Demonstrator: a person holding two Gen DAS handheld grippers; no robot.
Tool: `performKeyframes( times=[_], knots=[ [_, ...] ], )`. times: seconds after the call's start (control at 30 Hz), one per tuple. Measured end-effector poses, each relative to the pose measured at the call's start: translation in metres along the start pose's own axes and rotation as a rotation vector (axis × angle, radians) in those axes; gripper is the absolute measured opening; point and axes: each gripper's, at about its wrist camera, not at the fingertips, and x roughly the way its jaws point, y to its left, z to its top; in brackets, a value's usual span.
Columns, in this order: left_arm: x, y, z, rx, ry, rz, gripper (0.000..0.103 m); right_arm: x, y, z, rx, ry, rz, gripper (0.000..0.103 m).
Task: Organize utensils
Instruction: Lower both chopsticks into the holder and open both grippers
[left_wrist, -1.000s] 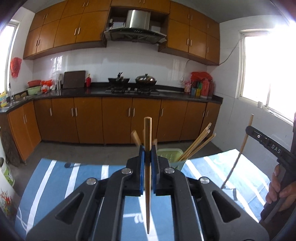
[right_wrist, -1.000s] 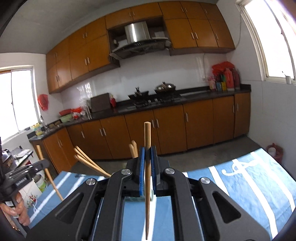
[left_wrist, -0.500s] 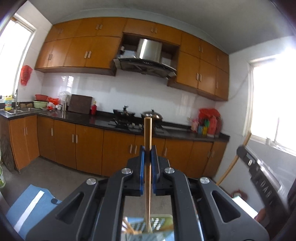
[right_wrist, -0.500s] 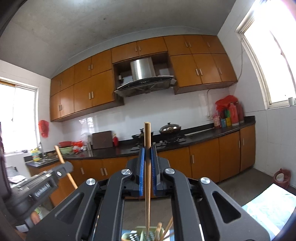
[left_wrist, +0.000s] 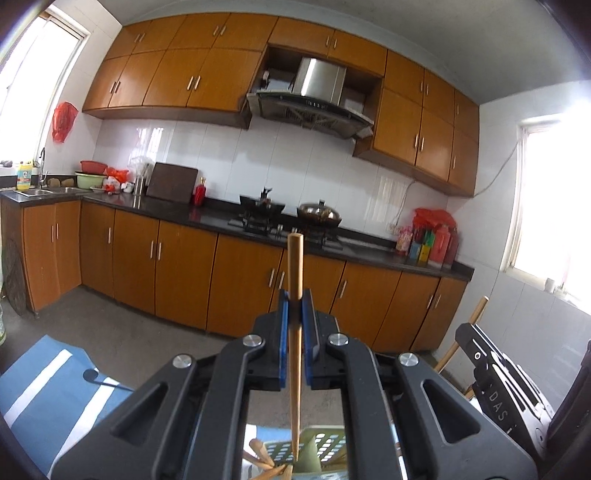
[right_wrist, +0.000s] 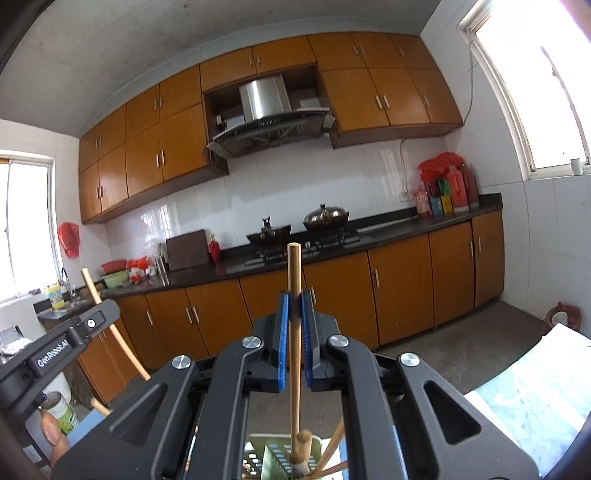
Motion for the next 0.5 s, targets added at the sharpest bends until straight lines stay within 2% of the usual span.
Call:
performKeyframes(
  times=[0.23,0.37,0.5],
  knots=[
    [0.0,0.005,-0.003,0.01,0.04,0.008,0.012,-0.006,-0.006,0.003,0.018,0.038,0.005,0.008],
    [-0.016,0.005,0.004,0.013,0.032,0.012,0.016,-0.017,-0.007,0.011,0.018,0.037,-0.004,0.008],
    [-0.04,0.009,0.01,0.01,0.018,0.011,0.025,-0.039,-0.012,0.023,0.014,0.031,-0.009,0.011]
  ],
)
